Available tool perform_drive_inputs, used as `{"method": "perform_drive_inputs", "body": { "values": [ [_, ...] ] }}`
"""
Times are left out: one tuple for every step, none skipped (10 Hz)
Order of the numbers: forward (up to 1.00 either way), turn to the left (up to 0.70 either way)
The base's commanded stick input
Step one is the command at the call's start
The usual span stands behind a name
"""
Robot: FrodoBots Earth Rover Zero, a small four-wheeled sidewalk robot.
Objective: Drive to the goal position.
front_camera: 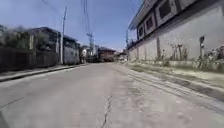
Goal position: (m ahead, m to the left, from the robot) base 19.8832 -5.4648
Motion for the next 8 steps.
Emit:
{"method": "perform_drive_inputs", "body": {
  "values": [
    [1.0, -0.02],
    [1.0, -0.02],
    [1.0, -0.01],
    [1.0, -0.01],
    [1.0, -0.01],
    [1.0, 0.0],
    [1.0, 0.0],
    [1.0, 0.0]
  ]
}}
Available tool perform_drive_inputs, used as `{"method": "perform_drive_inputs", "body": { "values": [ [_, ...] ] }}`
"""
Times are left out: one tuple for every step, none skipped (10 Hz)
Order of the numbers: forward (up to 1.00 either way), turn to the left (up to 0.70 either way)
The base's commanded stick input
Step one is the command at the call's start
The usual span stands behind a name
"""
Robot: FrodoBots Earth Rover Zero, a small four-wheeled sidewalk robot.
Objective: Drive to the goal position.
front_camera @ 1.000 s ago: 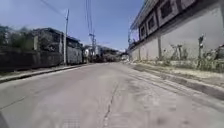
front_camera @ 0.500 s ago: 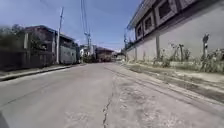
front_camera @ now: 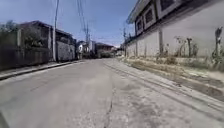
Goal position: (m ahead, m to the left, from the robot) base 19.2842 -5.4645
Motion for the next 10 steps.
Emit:
{"method": "perform_drive_inputs", "body": {
  "values": [
    [1.0, 0.0],
    [1.0, 0.0],
    [1.0, 0.02],
    [1.0, 0.05],
    [1.0, 0.09],
    [1.0, 0.09],
    [1.0, 0.09],
    [1.0, 0.06],
    [1.0, 0.0],
    [1.0, 0.01]
  ]
}}
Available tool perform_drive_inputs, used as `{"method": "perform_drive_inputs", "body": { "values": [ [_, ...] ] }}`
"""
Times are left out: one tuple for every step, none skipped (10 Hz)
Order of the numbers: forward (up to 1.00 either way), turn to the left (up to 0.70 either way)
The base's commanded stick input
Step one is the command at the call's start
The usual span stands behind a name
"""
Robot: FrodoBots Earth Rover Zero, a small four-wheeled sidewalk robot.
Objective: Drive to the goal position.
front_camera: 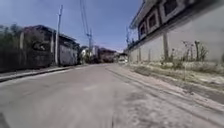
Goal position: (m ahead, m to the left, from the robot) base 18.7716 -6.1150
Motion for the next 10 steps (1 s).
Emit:
{"method": "perform_drive_inputs", "body": {
  "values": [
    [1.0, 0.02],
    [1.0, 0.03],
    [1.0, 0.04],
    [1.0, 0.05],
    [1.0, 0.04],
    [1.0, 0.02],
    [1.0, 0.01],
    [1.0, -0.01],
    [1.0, -0.02],
    [1.0, -0.04]
  ]
}}
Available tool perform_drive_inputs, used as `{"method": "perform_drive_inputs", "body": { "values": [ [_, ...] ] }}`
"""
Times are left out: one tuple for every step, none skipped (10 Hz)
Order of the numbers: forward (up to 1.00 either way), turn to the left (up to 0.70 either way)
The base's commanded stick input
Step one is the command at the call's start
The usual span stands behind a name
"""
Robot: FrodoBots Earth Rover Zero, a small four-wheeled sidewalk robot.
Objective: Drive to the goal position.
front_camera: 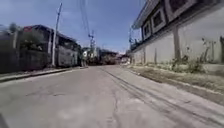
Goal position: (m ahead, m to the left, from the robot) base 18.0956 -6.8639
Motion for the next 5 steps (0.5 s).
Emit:
{"method": "perform_drive_inputs", "body": {
  "values": [
    [1.0, -0.06],
    [1.0, -0.09],
    [1.0, -0.12],
    [1.0, -0.15],
    [1.0, -0.13]
  ]
}}
